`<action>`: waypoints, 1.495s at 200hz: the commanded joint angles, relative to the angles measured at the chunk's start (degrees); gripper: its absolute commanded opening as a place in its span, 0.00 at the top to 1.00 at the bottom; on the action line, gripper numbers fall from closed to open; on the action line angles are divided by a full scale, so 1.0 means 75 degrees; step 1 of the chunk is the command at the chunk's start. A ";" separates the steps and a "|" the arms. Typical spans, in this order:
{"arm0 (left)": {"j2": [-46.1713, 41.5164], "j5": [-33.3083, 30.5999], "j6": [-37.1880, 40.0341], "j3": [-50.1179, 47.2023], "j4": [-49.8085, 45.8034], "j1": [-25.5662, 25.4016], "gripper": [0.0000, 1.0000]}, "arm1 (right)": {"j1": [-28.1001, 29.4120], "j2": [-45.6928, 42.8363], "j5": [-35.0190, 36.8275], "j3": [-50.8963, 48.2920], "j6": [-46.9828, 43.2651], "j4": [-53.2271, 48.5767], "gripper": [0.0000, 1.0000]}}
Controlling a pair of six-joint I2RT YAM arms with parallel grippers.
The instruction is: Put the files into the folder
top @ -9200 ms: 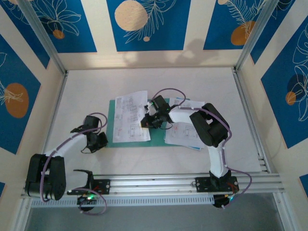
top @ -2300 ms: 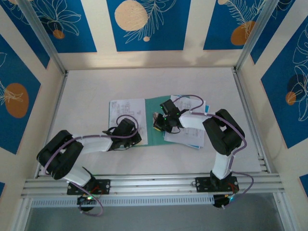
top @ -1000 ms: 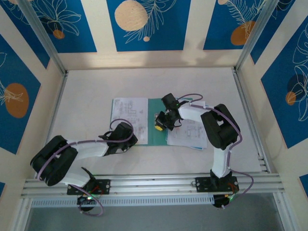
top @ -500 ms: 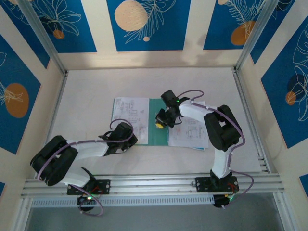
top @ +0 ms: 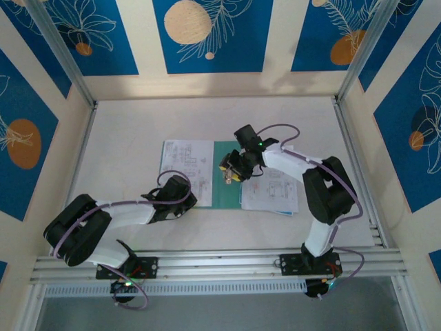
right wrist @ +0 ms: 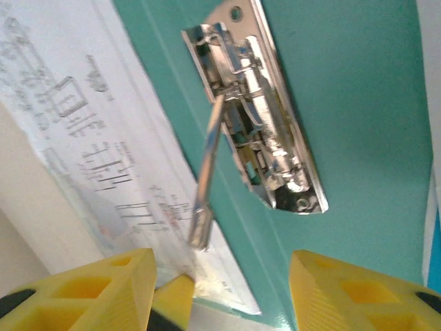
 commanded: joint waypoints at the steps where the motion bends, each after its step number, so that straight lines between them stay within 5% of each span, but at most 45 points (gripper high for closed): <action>1: 0.0246 -0.0145 0.0042 -0.0290 -0.0825 -0.0034 1.00 | 0.0141 -0.0246 0.0001 -0.0438 0.0432 0.0170 0.45; 57: 0.0076 -0.0192 0.0095 -0.0279 -0.0989 -0.0036 1.00 | 0.0090 -0.0228 -0.0537 -0.0987 0.1682 0.1717 0.43; 124: 0.0094 -0.0160 0.0099 -0.0257 -0.0953 -0.0029 1.00 | 0.0235 0.0184 -0.0589 -0.0668 0.2345 0.1782 0.41; 214: 0.0025 -0.0198 0.0118 -0.0291 -0.1000 -0.0025 1.00 | -0.0017 0.0533 -0.0532 -0.0023 0.3145 0.1785 0.55; 299: -0.0023 -0.0181 0.0166 -0.0315 -0.1024 -0.0032 1.00 | -0.0370 0.1072 -0.0630 0.0893 0.3479 0.1446 0.56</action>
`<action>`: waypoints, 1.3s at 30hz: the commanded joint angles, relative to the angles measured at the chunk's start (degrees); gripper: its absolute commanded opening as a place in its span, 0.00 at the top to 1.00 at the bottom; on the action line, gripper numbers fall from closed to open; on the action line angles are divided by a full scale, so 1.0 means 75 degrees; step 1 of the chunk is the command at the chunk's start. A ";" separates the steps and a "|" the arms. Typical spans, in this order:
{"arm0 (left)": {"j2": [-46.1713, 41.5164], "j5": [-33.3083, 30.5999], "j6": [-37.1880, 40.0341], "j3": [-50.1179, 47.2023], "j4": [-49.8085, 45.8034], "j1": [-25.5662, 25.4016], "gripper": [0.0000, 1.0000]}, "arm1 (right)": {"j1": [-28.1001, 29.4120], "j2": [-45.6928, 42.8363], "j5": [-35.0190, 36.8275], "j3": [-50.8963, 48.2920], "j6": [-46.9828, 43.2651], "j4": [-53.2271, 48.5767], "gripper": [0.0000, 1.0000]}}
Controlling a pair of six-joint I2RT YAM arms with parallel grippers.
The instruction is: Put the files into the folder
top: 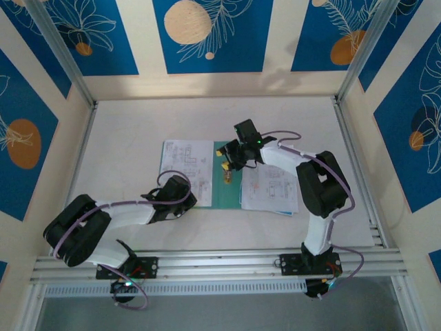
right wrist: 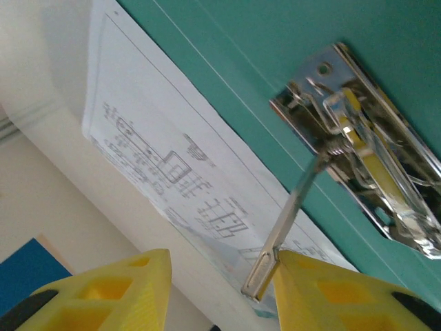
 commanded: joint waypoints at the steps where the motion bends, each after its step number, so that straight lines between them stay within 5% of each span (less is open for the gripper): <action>1: 0.0021 -0.0178 0.0137 -0.0297 -0.0995 -0.0027 1.00 | -0.0074 0.0273 -0.0223 0.0451 0.0187 -0.0290 0.56; 19: 0.0020 -0.0142 0.0147 -0.0264 -0.0995 -0.0022 1.00 | -0.0417 0.1234 -0.0444 0.1572 -0.0034 -0.0866 0.56; 30: -0.0036 -0.0085 0.0429 0.0105 -0.1214 -0.0024 1.00 | -0.0557 0.0636 -0.0313 0.2315 -0.1124 -0.1688 0.54; 35: -0.0246 -0.0044 0.1221 0.1137 -0.2133 -0.0052 0.72 | -0.0787 -0.0794 0.0512 0.1644 -0.2339 -0.2651 0.54; 39: -0.0100 0.0227 0.1776 0.1997 -0.2414 -0.0316 0.61 | -0.1349 -0.2174 0.0865 0.0112 -0.3195 -0.3189 0.57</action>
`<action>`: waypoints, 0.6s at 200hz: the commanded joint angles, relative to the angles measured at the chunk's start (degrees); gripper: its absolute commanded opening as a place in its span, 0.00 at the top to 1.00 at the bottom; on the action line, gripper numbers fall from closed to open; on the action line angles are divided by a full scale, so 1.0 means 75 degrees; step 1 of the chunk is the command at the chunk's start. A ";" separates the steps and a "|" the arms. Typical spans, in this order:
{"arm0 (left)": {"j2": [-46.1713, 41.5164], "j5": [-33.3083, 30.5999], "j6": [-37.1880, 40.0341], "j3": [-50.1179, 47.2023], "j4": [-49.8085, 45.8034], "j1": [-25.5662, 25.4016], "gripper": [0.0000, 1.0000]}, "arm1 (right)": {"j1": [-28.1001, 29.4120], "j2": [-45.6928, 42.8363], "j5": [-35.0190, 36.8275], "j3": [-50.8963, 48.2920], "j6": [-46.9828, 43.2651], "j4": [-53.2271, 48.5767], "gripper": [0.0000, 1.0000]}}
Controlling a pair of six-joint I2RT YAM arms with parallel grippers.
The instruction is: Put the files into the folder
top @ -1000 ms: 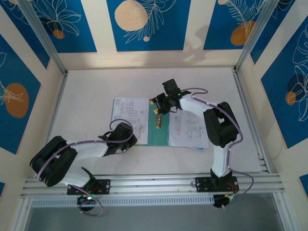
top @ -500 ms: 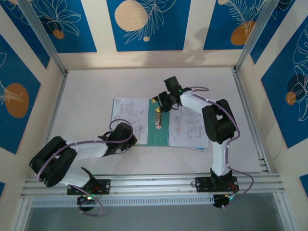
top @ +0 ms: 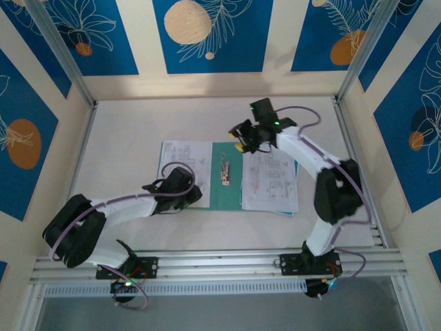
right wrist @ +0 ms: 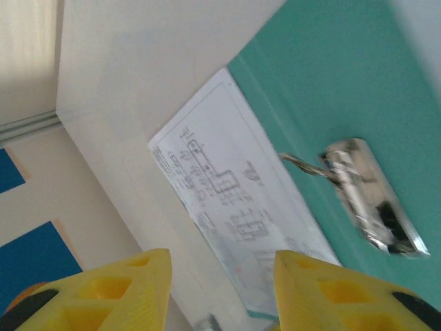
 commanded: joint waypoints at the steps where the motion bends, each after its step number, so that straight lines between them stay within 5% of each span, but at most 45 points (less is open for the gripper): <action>1: 0.0096 0.0368 0.0812 0.0835 -0.0555 -0.0355 0.61 | -0.0671 -0.1169 0.0430 -0.1359 -0.1177 -0.1089 0.59; 36: 0.1367 0.1258 0.1018 0.1960 0.0061 -0.1218 0.61 | -0.2240 -0.2418 0.0076 -0.3237 -0.2243 -0.1300 0.62; 70: 0.2586 0.1125 0.1266 0.3013 -0.0253 -0.1797 0.61 | -0.3516 -0.2382 -0.0329 -0.3772 -0.3140 -0.1397 0.64; 120: 0.3573 0.0406 0.1703 0.4092 -0.1282 -0.2119 0.59 | -0.3892 -0.2007 -0.0295 -0.3902 -0.3495 -0.1373 0.66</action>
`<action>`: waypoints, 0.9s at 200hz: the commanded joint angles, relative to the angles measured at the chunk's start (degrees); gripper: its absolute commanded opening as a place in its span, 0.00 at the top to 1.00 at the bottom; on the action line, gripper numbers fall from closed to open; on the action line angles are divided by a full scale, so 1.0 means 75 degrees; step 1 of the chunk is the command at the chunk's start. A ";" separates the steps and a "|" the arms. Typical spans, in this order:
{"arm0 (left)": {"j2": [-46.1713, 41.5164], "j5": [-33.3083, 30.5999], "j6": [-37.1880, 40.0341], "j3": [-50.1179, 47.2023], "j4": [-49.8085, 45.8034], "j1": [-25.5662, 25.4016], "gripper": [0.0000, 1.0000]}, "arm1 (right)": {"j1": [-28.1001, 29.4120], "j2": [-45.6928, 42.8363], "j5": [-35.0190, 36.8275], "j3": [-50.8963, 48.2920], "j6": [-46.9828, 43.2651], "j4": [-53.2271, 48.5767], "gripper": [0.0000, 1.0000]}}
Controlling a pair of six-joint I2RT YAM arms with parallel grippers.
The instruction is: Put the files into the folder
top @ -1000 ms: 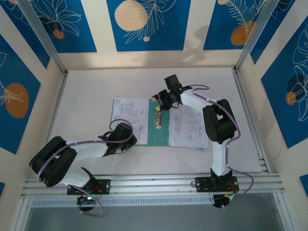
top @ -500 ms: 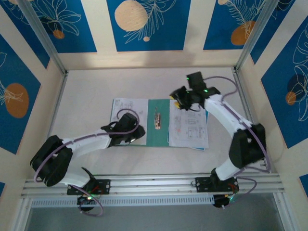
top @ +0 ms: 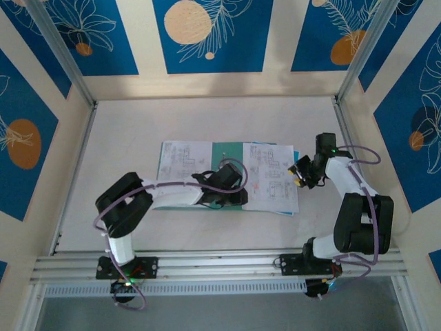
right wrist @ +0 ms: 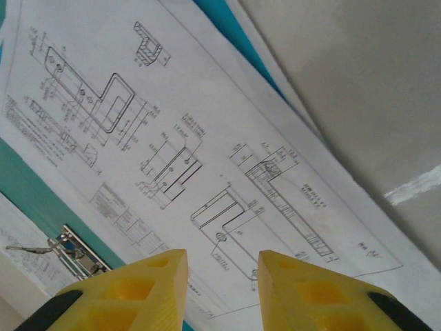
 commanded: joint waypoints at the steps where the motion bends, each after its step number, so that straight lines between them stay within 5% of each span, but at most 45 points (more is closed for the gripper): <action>1: 0.0316 -0.0438 0.0385 0.0445 -0.0724 -0.0094 0.59 | -0.0041 0.0135 -0.0260 -0.0140 -0.0432 -0.0116 0.66; 125: 0.0892 -0.0595 0.0466 0.0797 -0.0380 -0.0188 1.00 | 0.0142 0.0748 -0.0078 -0.0211 -0.0239 0.0248 0.68; 180: -0.0072 -0.0562 -0.0769 -0.1179 0.1882 -0.0136 1.00 | 0.0718 0.0581 0.0279 0.0058 -0.0129 0.0071 0.69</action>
